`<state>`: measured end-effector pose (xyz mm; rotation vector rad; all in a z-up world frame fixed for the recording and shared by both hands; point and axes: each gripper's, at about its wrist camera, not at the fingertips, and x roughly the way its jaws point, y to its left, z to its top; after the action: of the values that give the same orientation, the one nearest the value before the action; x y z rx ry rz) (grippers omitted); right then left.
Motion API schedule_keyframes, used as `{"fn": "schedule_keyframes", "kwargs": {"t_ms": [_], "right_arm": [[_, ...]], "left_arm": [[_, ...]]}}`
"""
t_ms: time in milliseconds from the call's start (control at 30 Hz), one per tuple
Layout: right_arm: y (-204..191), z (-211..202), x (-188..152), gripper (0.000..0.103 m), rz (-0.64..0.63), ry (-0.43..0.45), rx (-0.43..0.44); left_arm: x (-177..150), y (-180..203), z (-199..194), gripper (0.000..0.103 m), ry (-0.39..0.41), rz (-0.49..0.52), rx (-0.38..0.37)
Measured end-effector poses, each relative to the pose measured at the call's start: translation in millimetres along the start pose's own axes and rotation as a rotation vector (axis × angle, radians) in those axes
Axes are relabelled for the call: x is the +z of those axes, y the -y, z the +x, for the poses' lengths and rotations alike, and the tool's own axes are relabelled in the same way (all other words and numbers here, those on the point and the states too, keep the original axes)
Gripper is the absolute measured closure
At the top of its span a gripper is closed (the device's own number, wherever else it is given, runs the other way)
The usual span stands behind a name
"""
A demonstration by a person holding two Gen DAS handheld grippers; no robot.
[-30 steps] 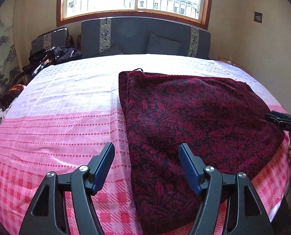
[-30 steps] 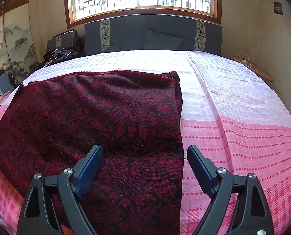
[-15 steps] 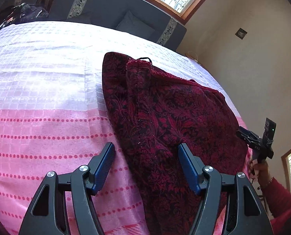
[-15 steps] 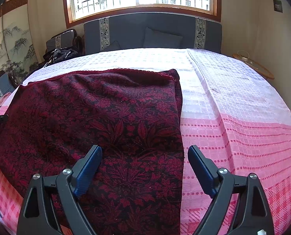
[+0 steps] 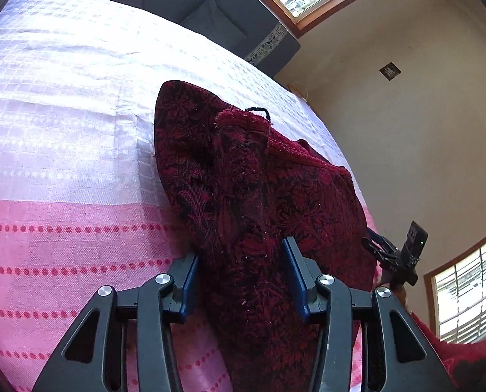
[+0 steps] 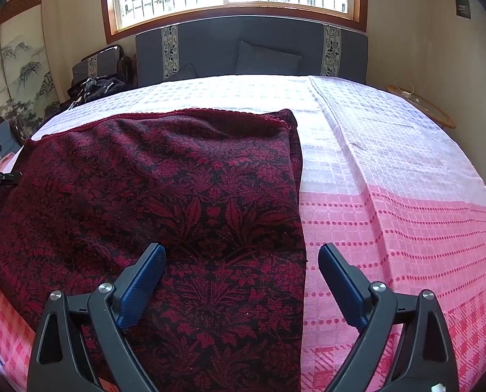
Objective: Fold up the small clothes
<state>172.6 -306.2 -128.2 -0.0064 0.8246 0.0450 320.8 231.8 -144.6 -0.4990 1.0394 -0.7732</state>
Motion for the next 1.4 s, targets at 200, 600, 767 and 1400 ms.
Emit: {"fn": "schedule_keyframes", "kwargs": {"t_ms": [200, 600, 767, 1400], "right_arm": [[0.7, 0.4, 0.4, 0.008, -0.001, 0.002, 0.003], [5.9, -30.5, 14.2, 0.047, 0.145, 0.093, 0.168], [-55.0, -21.9, 62.2, 0.073, 0.118, 0.025, 0.479], [-69.3, 146.8, 83.2, 0.103, 0.45, -0.345, 0.711]], "left_arm": [[0.8, 11.0, 2.6, 0.053, -0.011, 0.069, 0.062], [6.5, 34.2, 10.0, 0.076, 0.051, 0.051, 0.199], [5.5, 46.0, 6.9, 0.08, 0.083, 0.029, 0.218], [13.9, 166.5, -1.6, 0.083, 0.046, 0.05, 0.12]]}}
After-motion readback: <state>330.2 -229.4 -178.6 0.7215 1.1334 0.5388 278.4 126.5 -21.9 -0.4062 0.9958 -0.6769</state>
